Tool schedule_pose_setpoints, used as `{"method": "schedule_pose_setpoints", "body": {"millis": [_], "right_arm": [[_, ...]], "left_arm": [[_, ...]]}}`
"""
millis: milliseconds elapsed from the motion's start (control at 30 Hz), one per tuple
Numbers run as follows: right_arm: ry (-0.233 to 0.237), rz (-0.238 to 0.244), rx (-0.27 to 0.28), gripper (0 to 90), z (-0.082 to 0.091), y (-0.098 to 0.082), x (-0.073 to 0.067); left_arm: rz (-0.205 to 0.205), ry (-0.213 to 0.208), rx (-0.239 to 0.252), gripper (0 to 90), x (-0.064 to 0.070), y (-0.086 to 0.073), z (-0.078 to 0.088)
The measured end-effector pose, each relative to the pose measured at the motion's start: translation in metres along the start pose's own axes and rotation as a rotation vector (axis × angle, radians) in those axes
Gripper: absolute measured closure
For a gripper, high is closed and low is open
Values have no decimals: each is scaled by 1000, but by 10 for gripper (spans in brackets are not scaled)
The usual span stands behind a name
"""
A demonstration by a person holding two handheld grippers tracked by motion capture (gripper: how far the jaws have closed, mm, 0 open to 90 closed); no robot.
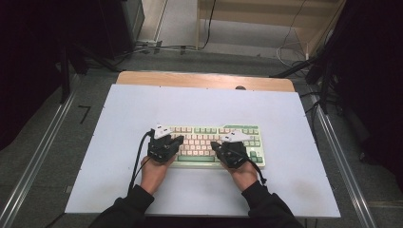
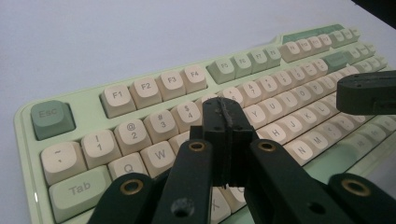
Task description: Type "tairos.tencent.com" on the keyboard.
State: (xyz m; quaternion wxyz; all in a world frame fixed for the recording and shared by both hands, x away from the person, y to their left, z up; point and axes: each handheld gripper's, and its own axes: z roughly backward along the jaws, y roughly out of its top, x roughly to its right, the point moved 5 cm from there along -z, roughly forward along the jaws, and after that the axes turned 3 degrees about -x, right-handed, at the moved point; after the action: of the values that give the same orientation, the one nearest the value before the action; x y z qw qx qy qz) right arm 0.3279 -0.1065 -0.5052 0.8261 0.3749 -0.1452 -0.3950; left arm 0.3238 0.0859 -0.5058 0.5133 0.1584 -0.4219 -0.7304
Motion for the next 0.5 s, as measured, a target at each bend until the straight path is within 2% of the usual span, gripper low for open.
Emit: {"method": "schedule_pose_setpoints", "body": {"millis": [500], "right_arm": [[-13,-7,-19,871,5,-9,5]], "left_arm": [[0,6,0,900,-6,-4,8]]}}
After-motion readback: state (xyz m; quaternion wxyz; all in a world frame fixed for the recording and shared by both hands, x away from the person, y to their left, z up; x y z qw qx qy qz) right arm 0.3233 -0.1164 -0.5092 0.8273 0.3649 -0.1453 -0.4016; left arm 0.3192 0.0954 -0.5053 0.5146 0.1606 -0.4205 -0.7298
